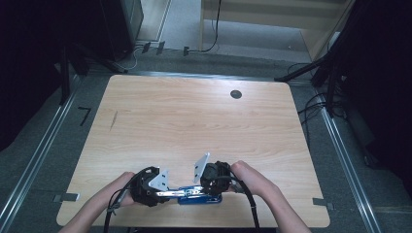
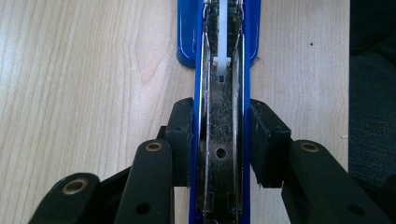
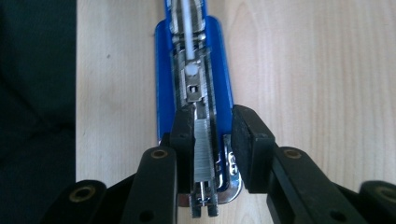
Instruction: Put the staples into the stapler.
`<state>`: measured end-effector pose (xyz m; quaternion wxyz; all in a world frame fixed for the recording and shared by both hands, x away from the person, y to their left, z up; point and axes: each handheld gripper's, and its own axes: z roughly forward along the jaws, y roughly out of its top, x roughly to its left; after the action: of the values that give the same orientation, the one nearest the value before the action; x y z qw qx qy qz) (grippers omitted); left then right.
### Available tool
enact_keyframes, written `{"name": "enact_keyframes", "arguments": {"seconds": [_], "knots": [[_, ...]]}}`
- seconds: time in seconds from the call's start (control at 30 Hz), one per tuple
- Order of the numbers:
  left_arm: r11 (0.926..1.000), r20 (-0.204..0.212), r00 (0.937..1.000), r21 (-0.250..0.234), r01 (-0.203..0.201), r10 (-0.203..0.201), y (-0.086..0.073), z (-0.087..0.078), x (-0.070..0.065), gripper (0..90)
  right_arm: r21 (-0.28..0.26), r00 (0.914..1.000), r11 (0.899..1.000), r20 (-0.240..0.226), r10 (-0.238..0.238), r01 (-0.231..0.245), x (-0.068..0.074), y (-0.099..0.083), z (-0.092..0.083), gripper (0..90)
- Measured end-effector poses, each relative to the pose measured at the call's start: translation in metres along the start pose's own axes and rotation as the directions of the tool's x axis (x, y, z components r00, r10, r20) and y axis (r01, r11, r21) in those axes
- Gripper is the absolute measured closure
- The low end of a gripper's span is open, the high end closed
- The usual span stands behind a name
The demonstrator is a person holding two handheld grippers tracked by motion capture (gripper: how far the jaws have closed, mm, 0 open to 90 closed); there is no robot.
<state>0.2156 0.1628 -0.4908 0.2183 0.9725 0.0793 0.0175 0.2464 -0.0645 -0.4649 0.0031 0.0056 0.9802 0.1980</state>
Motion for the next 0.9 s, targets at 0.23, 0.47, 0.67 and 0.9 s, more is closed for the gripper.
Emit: {"name": "enact_keyframes", "arguments": {"seconds": [0.23,0.47,0.67,0.9], "knots": [[1.0,-0.001,1.0,0.0,-0.001,0.001,0.0,0.0,0.0,65.9,-0.088,0.994,0.99,0.009,0.109,-0.108,-0.001,0.0,0.005,68.1],[1.0,-0.003,1.0,0.001,-0.002,0.002,0.0,0.0,0.0,65.8,-0.082,0.9923,0.99,0.032,0.12,-0.117,0.003,0.001,0.016,67.2],[1.0,-0.004,1.0,-0.001,0.001,-0.001,0.0,0.0,-0.001,65.7,-0.075,0.9883,0.987,0.048,0.145,-0.141,0.006,-0.007,0.013,67.0],[1.0,-0.008,0.9999,-0.002,0.008,-0.008,-0.002,-0.001,0.0,64.8,-0.074,0.982,0.982,0.057,0.18,-0.176,0.006,-0.015,0.01,66.6]]}}
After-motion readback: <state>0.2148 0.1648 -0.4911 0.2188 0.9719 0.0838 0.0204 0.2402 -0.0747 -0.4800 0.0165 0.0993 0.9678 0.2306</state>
